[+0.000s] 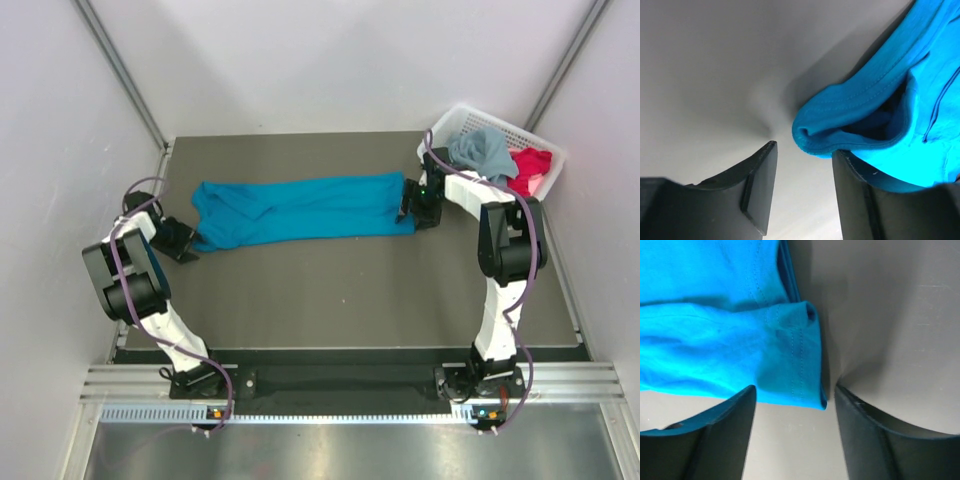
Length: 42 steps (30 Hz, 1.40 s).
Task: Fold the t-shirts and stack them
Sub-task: Fold the tshirt
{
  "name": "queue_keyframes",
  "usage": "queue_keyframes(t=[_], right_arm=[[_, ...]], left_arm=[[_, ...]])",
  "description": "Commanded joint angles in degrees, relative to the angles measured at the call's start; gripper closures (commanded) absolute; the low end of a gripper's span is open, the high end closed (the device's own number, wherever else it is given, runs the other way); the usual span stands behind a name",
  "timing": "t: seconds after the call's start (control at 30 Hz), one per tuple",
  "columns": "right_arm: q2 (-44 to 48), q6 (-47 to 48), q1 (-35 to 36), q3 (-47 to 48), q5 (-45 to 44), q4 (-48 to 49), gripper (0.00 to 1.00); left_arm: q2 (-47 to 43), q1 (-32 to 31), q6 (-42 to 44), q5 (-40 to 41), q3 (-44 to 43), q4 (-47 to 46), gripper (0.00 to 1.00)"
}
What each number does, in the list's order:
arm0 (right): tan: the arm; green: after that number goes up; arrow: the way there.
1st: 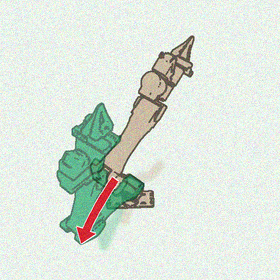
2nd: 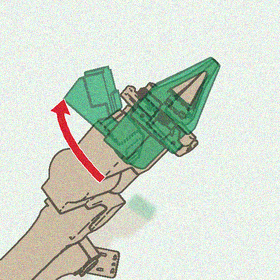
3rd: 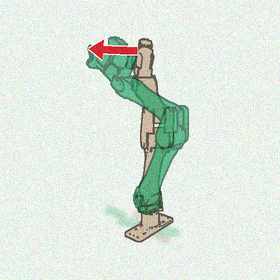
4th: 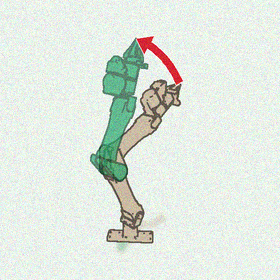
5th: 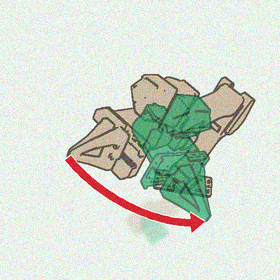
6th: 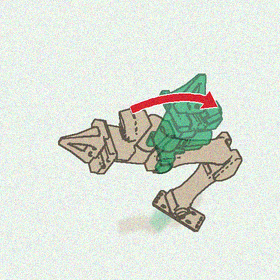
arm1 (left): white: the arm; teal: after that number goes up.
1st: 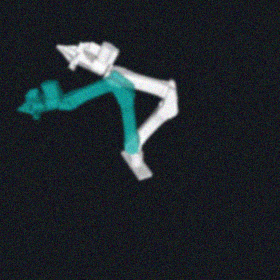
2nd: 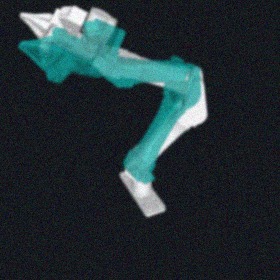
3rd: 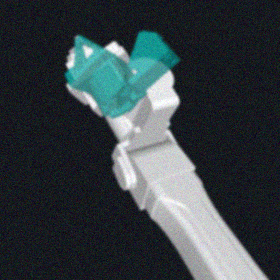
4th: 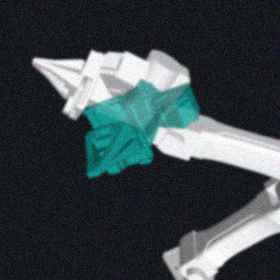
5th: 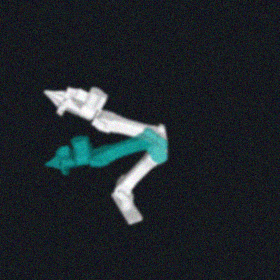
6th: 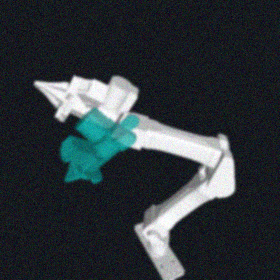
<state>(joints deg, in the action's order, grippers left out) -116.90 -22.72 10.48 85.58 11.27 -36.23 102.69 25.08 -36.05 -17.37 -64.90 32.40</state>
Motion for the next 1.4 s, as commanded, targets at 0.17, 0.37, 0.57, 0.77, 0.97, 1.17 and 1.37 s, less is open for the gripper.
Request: queue_keyframes(t=[0.17,0.37,0.57,0.77,0.97,1.17,1.37], right_arm=[[-1.0,-0.8,0.7,-1.7,0.9,1.2,0.52],[-1.1,-0.7,0.6,-1.7,1.4,1.6,0.86],[-0.7,0.5,0.6,-0.8,-0.2,-0.1,1.00],[0.3,1.5,0.7,-0.3,-2.0,-1.3,1.00],[-0.4,1.9,0.6,0.1,-2.0,-1.7,1.00],[-0.6,2.2,0.7,1.0,-1.9,-1.9,1.00],[-1.0,2.6,0.6,2.4,-1.2,-2.3,0.91]], left_arm=[[1.2,0.3,1.2,-0.1,-2.2,-2.9,0.63],[1.8,0.2,3.3,0.0,-5.6,-3.3,0.95],[-2.0,-2.8,10.6,9.5,-11.4,2.7,1.00],[-8.7,-6.9,11.1,19.2,-5.2,6.4,1.00],[-10.9,-6.9,3.9,17.6,2.3,8.4,0.80],[-15.8,-5.0,0.3,21.4,2.1,7.7,0.48],[-12.8,-5.0,-0.7,11.0,-3.7,3.4,0.58]])
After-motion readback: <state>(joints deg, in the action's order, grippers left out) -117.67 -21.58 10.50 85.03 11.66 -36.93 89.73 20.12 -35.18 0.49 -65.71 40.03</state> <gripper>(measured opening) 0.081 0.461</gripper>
